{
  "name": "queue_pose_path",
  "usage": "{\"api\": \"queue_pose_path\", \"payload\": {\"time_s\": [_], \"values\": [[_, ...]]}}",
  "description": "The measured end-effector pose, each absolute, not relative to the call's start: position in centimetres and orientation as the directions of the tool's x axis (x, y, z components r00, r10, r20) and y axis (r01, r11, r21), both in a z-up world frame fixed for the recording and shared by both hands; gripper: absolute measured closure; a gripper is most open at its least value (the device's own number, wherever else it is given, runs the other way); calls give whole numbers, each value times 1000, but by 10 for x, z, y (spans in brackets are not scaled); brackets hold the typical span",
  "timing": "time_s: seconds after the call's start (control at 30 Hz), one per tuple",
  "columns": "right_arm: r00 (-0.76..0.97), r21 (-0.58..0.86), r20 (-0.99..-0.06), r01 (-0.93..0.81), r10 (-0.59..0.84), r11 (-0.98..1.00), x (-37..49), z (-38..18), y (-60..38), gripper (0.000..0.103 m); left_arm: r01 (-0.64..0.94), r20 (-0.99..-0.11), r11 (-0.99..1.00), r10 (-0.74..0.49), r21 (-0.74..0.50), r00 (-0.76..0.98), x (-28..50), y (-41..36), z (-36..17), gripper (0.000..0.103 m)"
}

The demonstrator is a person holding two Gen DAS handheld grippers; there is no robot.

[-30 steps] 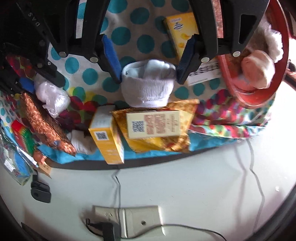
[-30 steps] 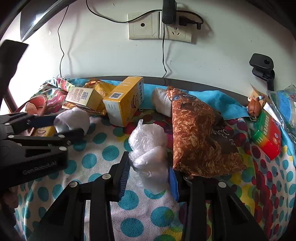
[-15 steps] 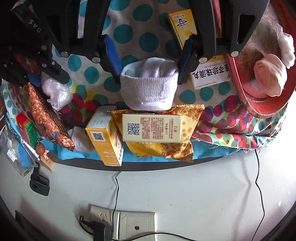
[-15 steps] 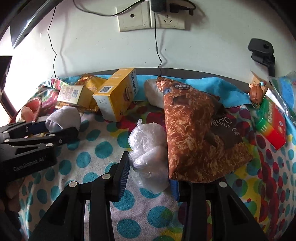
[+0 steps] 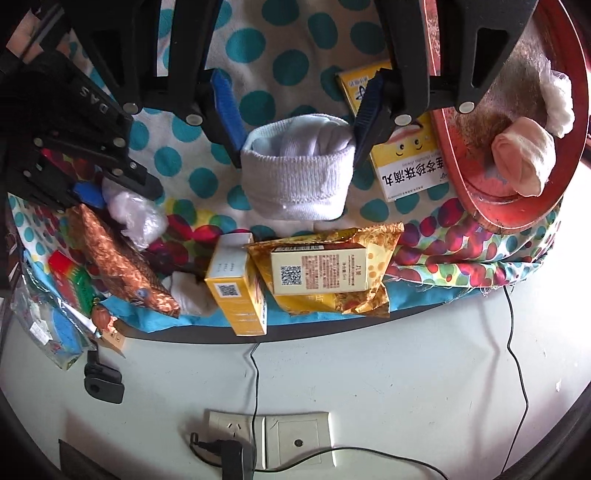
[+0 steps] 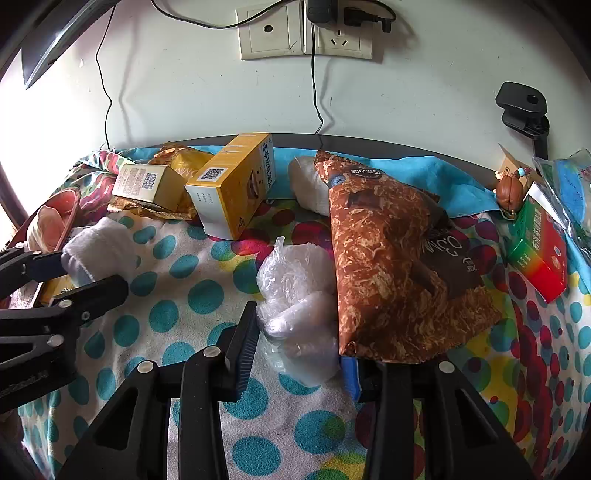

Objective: Organize objects
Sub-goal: 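Carry the white sock into the red tray with the left gripper while the right holds its bundle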

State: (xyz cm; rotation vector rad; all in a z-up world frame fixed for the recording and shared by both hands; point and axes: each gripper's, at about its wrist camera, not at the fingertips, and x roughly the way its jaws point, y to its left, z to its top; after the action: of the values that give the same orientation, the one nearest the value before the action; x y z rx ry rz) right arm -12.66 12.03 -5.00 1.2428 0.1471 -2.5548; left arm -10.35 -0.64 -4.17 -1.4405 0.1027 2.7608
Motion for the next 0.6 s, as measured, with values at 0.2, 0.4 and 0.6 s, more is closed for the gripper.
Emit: {"api": "queue_pose_path", "payload": {"time_s": [0.2, 0.4, 0.6], "values": [[-583, 34, -783, 308, -217, -951, -126, -50, 120, 65, -46, -822, -999, 10, 19, -569, -98, -7, -33, 47], [-583, 29, -784, 308, -213, -951, -128, -50, 121, 65, -32, -816, -999, -3, 26, -578, -92, -8, -27, 47], [-582, 26, -785, 309, -211, -951, -128, -50, 121, 65, -1, -816, -1000, -13, 17, -578, -89, -15, -22, 47]]}}
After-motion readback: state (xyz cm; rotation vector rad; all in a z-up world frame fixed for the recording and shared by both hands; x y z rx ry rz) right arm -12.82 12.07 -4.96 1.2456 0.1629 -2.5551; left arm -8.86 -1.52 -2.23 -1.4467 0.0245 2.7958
